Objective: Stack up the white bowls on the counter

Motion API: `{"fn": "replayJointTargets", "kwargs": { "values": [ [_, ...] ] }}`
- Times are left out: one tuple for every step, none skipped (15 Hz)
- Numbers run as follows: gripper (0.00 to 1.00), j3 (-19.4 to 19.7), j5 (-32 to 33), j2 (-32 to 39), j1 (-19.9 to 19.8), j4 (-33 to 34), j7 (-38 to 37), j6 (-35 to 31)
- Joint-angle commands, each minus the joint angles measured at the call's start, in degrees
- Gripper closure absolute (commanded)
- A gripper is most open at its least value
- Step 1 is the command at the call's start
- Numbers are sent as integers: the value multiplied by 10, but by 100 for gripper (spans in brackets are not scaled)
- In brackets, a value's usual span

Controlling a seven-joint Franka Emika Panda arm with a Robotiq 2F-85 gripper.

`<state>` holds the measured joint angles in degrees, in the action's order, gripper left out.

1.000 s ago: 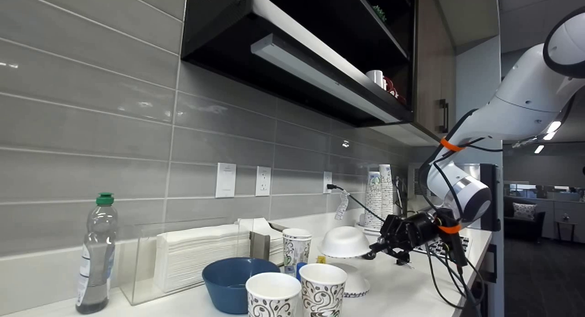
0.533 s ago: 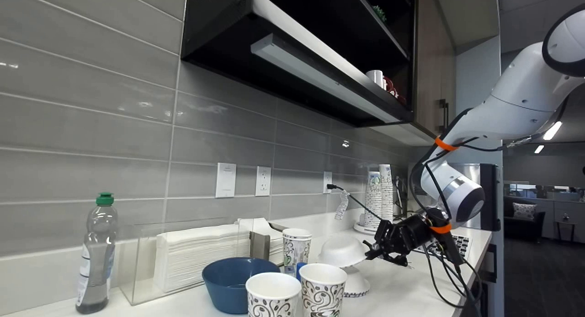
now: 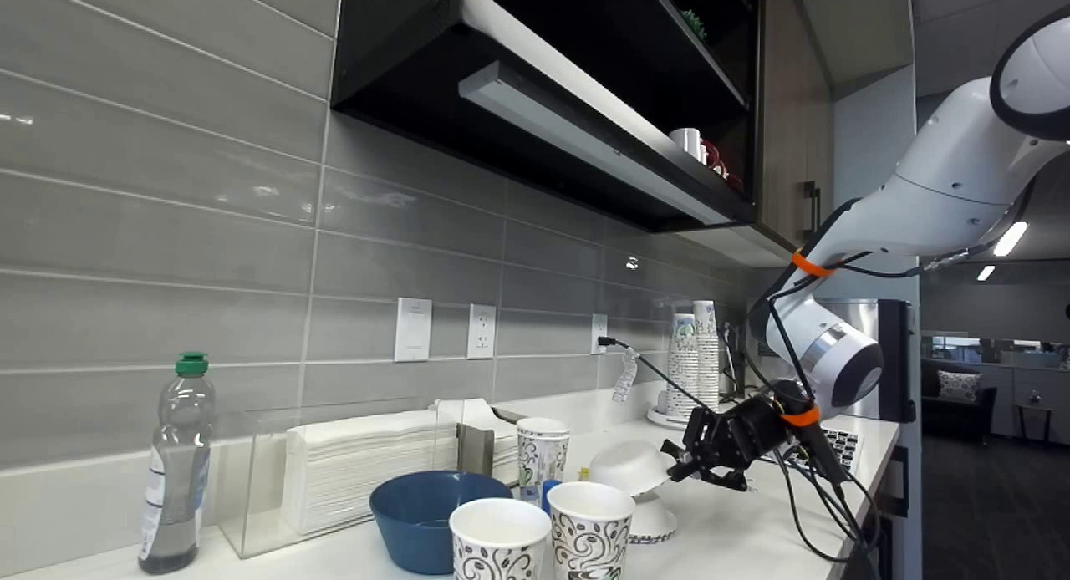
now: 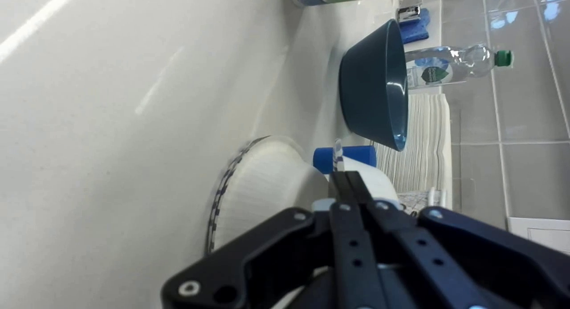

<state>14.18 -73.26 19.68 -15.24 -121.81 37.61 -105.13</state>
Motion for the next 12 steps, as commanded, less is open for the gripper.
{"fn": "replayJointTargets", "kwargs": {
  "values": [
    [100, -2, 18, 5, 4, 5, -30, -15],
    [100, -2, 19, 7, 5, 5, -36, -17],
    [100, -3, 20, 8, 5, 6, -40, -19],
    [100, -3, 21, 10, 5, 6, -44, -21],
    [100, -2, 23, 10, 5, 5, -50, -24],
    [100, -2, 24, 10, 5, 3, -55, -27],
    [100, -2, 24, 9, 4, 1, -61, -28],
    [100, -1, 26, 8, 4, -1, -67, -29],
    [100, -1, 27, 6, 3, -3, -70, -30],
    [100, -1, 29, 6, 3, -3, -73, -30],
    [100, -2, 33, 7, 3, -3, -79, -33],
    [100, -2, 36, 7, 4, -4, -86, -36]
  ]
}}
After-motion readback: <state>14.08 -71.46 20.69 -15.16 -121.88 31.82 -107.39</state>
